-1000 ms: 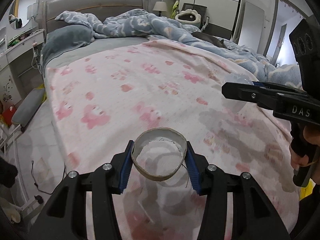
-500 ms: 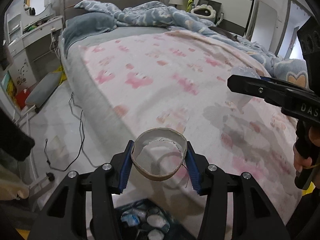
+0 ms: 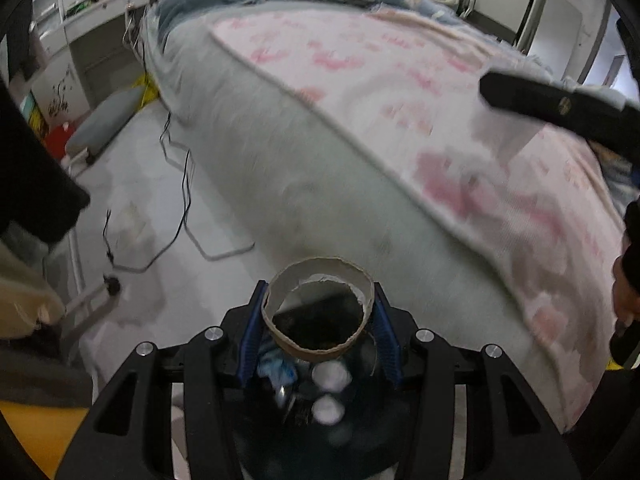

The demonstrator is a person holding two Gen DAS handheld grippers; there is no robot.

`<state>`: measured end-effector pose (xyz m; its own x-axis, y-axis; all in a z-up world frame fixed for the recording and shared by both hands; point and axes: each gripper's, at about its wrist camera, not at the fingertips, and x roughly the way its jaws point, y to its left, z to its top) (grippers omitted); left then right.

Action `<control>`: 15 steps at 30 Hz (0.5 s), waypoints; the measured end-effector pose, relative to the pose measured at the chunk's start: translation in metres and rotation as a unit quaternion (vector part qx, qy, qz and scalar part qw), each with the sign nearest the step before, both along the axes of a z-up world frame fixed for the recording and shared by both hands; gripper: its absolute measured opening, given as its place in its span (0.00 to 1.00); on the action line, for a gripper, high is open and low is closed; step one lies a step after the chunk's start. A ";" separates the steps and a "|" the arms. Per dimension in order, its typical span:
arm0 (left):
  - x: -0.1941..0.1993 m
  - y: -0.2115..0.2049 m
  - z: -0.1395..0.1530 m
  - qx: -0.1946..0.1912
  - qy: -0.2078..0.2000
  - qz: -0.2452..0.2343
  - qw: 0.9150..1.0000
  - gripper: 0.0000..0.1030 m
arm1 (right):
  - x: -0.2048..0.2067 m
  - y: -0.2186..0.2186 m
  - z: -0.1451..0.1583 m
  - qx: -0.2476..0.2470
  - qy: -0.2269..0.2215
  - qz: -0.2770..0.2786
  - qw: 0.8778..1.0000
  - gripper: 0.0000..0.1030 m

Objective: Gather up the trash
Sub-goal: 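Carry the tape ring and bubble-wrap bag over the green bin with both tools, then open the left tool to drop the tape ring into the bin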

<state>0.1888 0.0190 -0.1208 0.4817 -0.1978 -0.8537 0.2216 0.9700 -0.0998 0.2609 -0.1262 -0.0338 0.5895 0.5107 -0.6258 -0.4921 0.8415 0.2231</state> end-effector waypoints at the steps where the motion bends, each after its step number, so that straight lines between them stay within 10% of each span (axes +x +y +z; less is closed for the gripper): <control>1: -0.003 0.004 -0.005 0.002 0.007 0.001 1.000 0.51 | -0.004 0.005 -0.002 0.001 0.002 0.002 1.000 0.38; 15: -0.036 0.050 -0.074 0.003 0.112 0.027 0.993 0.51 | -0.031 0.056 -0.016 -0.002 0.015 0.033 0.999 0.38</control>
<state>0.1531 0.0688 -0.1945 0.2889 -0.1721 -0.9418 0.1426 0.9805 -0.1354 0.2299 -0.0701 -0.0495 0.5354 0.5460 -0.6444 -0.5404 0.8078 0.2353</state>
